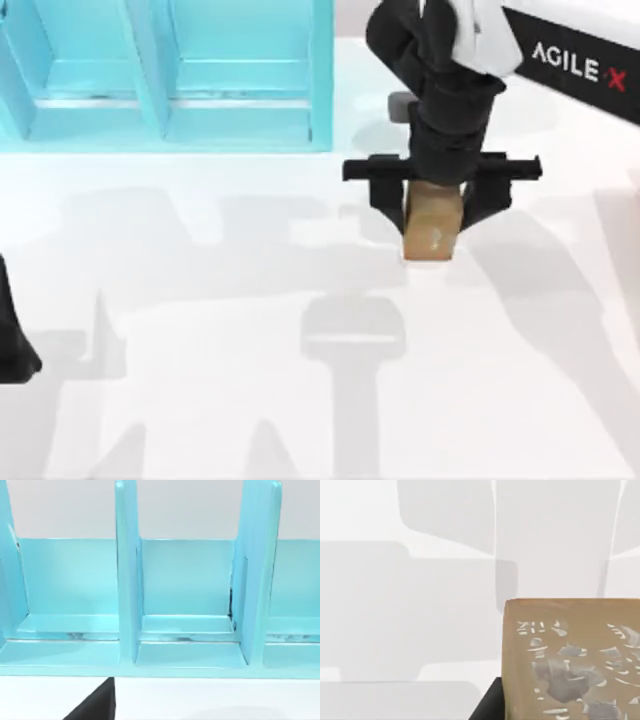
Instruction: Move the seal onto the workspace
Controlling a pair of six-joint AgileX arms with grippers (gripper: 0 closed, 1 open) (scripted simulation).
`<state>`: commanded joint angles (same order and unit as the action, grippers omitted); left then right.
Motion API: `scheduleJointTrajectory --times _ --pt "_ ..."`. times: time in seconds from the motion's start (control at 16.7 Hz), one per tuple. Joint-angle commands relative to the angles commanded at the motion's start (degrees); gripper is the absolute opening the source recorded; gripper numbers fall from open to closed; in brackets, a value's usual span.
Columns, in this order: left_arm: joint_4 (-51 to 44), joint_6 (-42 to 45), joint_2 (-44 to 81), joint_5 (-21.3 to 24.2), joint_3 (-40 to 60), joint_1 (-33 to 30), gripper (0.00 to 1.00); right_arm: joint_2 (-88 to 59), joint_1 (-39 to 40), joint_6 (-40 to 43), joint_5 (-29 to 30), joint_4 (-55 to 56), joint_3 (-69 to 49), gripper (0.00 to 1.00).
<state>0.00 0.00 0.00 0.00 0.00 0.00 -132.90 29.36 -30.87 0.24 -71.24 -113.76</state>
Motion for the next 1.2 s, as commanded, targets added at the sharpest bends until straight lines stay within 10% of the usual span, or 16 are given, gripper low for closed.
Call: scheduleJointTrajectory --times 0.48,1.2 --pt "0.0 0.0 0.0 0.0 0.0 0.0 1.0 -1.3 0.2 -0.1 0.1 7.0 5.3 0.0" --pt "0.0 0.0 0.0 0.0 0.0 0.0 1.0 -1.3 0.2 -0.1 0.1 7.0 5.3 0.9"
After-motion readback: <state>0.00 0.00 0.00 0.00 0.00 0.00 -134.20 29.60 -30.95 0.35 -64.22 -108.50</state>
